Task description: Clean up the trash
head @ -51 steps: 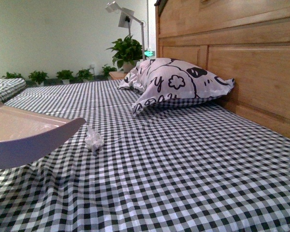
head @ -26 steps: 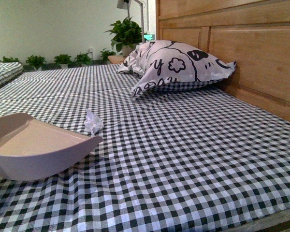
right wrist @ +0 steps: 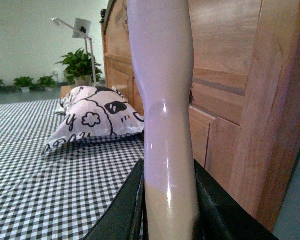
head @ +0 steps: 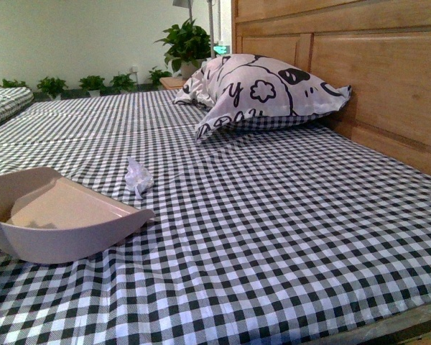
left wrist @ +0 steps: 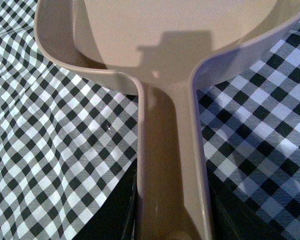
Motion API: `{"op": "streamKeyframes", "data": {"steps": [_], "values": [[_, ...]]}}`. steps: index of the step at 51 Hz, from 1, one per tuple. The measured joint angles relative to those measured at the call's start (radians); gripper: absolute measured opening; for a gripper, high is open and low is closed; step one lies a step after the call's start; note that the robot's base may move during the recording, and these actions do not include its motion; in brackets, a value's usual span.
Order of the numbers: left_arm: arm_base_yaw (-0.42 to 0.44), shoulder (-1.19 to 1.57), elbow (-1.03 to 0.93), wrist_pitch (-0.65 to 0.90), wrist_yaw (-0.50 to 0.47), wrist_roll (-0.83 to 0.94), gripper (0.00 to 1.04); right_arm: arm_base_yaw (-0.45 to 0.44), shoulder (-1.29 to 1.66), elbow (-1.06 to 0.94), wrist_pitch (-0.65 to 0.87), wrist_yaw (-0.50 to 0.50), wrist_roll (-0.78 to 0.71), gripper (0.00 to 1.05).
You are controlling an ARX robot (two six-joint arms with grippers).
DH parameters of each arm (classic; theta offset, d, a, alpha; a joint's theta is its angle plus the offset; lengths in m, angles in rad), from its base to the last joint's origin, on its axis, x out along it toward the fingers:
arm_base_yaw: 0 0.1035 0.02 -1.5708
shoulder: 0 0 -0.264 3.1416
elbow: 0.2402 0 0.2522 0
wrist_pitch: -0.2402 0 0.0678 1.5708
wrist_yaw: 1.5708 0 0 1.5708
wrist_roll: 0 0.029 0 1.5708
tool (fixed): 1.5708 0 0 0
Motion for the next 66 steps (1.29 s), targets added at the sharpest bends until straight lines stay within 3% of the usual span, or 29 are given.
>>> {"op": "streamKeyframes", "data": {"steps": [29,32,35,37,54,66], "values": [[-0.025,0.037,0.02,-0.028,-0.003,0.015,0.28,0.0,0.0,0.0,0.0,0.001,0.0,0.22],[-0.025,0.037,0.02,-0.028,-0.004,0.016,0.28,0.036,0.076,0.121,-0.291,0.11,0.056,0.22],[-0.025,0.037,0.021,-0.028,-0.004,0.018,0.28,0.061,0.192,0.235,-0.489,0.112,0.071,0.22],[-0.025,0.037,0.021,-0.028,-0.004,0.019,0.28,0.074,0.26,0.269,-0.523,0.076,0.073,0.22],[-0.025,0.038,0.021,-0.028,-0.004,0.021,0.28,0.102,0.779,0.493,-0.256,-0.078,0.023,0.22],[-0.025,0.038,0.021,-0.028,-0.004,0.022,0.28,0.126,1.165,0.768,-0.241,-0.185,-0.022,0.22]]}}
